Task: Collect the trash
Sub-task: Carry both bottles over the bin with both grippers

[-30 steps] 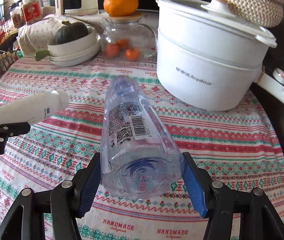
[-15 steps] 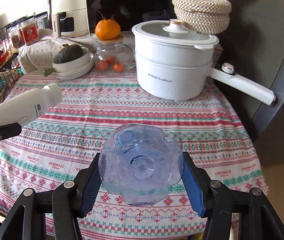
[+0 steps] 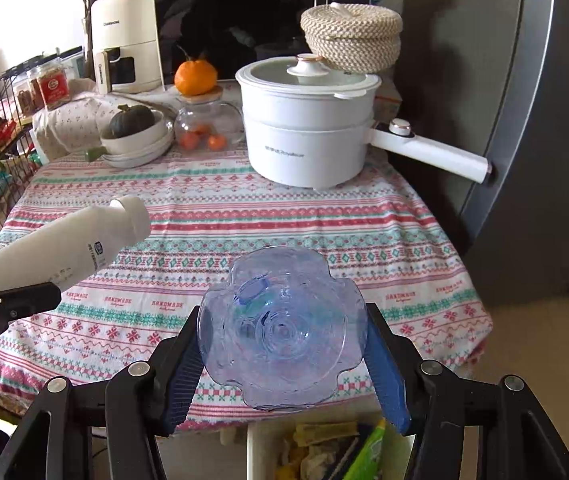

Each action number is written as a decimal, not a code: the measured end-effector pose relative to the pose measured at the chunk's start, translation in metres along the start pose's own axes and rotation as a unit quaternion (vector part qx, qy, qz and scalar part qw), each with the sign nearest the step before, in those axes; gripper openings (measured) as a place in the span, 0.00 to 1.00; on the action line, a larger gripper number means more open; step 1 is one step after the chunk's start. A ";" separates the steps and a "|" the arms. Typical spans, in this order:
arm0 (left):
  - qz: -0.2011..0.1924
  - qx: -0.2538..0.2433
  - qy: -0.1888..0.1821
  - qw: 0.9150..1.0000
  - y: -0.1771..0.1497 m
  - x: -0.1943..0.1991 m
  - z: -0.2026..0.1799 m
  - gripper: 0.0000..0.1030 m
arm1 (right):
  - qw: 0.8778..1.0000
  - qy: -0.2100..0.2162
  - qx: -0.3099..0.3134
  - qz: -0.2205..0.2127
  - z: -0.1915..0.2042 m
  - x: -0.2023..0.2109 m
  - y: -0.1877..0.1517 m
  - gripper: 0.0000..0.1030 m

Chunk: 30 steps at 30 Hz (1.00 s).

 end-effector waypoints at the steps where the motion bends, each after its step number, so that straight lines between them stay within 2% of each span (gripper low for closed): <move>1: 0.002 -0.008 -0.004 1.000 0.000 -0.001 -0.007 0.50 | 1.000 -0.001 -0.004 0.002 -0.005 0.005 -0.003 0.62; 5: 0.020 -0.031 -0.028 0.999 -0.005 -0.009 -0.034 0.50 | 1.000 -0.011 -0.027 0.012 -0.032 0.022 -0.015 0.62; 9: 0.058 -0.045 -0.058 0.996 -0.019 -0.029 -0.059 0.50 | 0.999 -0.029 -0.039 0.021 -0.056 0.034 -0.031 0.62; 16: 0.137 -0.079 -0.100 0.982 -0.059 -0.078 -0.107 0.50 | 0.995 -0.057 -0.054 0.066 -0.089 0.025 -0.069 0.62; 24: 0.192 -0.120 -0.099 0.969 -0.088 -0.127 -0.142 0.50 | 0.988 -0.079 -0.050 0.124 -0.106 0.001 -0.104 0.62; 27: 0.199 -0.133 -0.093 0.966 -0.092 -0.141 -0.145 0.50 | 0.986 -0.080 -0.046 0.141 -0.108 -0.006 -0.112 0.62; 30: 0.189 -0.151 -0.080 0.967 -0.088 -0.146 -0.148 0.53 | 0.984 -0.083 -0.045 0.152 -0.110 -0.009 -0.118 0.62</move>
Point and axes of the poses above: each gripper's, at about its wrist camera, not at the fingertips, and x roughly against the way its jaws point, z to its left, y to its top, the point moved 6 cm from there along -x, roughly the way its jaws point, and after that the axes turned 12 degrees about -y, right-handed, at the moved point
